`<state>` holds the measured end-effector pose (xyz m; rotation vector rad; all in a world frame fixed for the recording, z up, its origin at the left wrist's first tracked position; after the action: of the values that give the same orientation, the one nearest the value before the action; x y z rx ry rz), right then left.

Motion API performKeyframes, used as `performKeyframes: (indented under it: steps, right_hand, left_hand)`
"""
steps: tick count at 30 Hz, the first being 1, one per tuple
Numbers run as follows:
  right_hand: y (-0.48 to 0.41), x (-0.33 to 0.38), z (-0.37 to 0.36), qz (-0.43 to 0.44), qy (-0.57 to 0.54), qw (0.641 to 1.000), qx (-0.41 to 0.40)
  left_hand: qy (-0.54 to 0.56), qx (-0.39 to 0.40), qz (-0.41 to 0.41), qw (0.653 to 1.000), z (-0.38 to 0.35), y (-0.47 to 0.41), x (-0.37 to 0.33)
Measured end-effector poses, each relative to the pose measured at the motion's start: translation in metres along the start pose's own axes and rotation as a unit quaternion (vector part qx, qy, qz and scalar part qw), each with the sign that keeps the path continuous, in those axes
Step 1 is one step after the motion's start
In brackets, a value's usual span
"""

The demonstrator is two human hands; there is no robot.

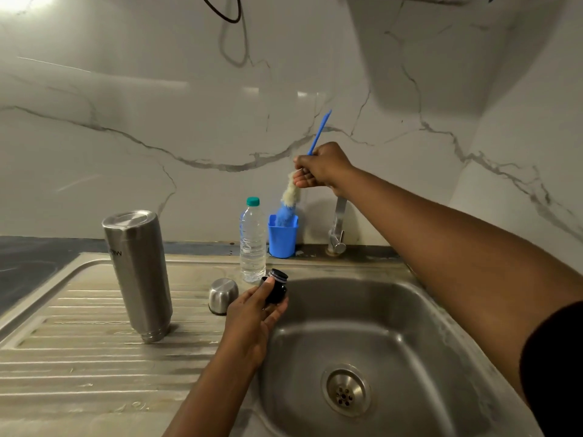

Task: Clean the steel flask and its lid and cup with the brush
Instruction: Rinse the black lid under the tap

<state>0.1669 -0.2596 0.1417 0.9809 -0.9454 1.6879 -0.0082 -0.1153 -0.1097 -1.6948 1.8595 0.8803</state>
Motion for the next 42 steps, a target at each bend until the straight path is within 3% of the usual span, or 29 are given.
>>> performKeyframes:
  steps: [17, 25, 30, 35, 38, 42]
  right_hand:
    - [-0.028, -0.057, -0.030, -0.066, -0.009, 0.997, 0.031]
    - [0.025, -0.017, 0.007, -0.015, -0.046, 0.999, 0.010]
    - [0.096, -0.004, -0.003, 0.039, -0.069, 0.992, 0.100]
    - [0.158, -0.066, -0.017, 0.052, 0.115, 0.981, 0.149]
    - [0.184, -0.110, -0.027, 0.026, 0.108, 0.979, 0.169]
    - [0.184, -0.134, -0.014, 0.045, 0.095, 0.990, 0.090]
  left_hand:
    - [0.001, 0.005, 0.005, 1.000, 0.001, -0.003, 0.002]
    - [-0.016, 0.005, 0.007, 1.000, 0.002, -0.002, 0.003]
    - [-0.045, 0.020, -0.027, 0.998, -0.009, 0.001, -0.008]
    - [-0.109, 0.088, -0.022, 0.990, -0.039, -0.005, -0.006]
    - [-0.197, 0.149, 0.001, 0.969, -0.069, -0.011, -0.003]
    - [-0.290, 0.185, 0.001, 0.939, -0.103, -0.024, 0.002]
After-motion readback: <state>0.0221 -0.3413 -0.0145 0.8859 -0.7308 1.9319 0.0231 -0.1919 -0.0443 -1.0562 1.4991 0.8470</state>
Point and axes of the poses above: each hand's wrist, its own y-axis away from the middle knuckle, its own z-axis out of the back of the hand, x = y × z, the point moved 9 cm from there along -y, towards the middle knuckle, and after that the axes turned 14 degrees about x, right-handed, at the moved point
